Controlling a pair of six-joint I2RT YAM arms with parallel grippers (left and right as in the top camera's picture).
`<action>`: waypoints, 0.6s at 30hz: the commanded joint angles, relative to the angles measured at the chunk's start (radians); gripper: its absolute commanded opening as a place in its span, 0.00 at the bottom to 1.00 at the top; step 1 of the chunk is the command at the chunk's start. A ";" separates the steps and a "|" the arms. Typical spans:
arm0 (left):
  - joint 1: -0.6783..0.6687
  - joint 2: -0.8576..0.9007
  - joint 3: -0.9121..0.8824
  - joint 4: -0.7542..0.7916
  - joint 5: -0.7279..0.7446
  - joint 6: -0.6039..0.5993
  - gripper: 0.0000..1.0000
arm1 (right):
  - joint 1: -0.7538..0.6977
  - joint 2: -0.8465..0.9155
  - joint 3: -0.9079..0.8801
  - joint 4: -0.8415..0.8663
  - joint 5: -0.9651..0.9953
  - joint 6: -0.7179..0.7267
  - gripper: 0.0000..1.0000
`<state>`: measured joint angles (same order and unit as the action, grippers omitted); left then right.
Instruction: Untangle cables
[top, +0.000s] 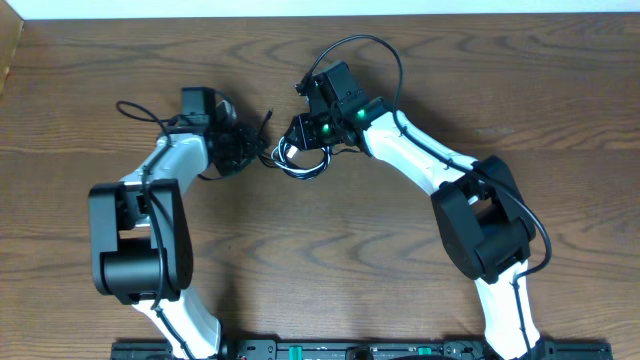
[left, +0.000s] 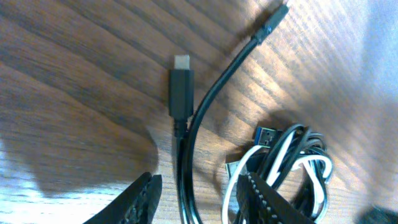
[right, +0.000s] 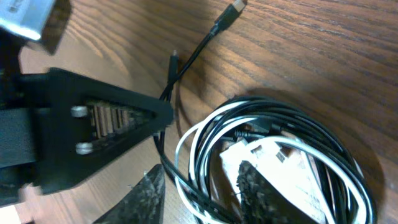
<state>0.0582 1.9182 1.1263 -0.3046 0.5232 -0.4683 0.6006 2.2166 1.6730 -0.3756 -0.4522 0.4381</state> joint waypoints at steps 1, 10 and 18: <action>0.035 0.006 0.004 -0.018 0.098 0.031 0.46 | -0.001 0.055 0.008 0.023 -0.024 0.024 0.38; -0.014 0.023 -0.016 -0.031 0.097 0.031 0.46 | -0.006 0.129 0.008 0.124 -0.082 0.128 0.39; -0.025 0.056 -0.016 -0.023 0.093 0.030 0.44 | -0.006 0.140 0.008 0.124 -0.081 0.135 0.38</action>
<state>0.0299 1.9427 1.1213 -0.3290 0.6083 -0.4572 0.5976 2.3337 1.6730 -0.2527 -0.5232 0.5560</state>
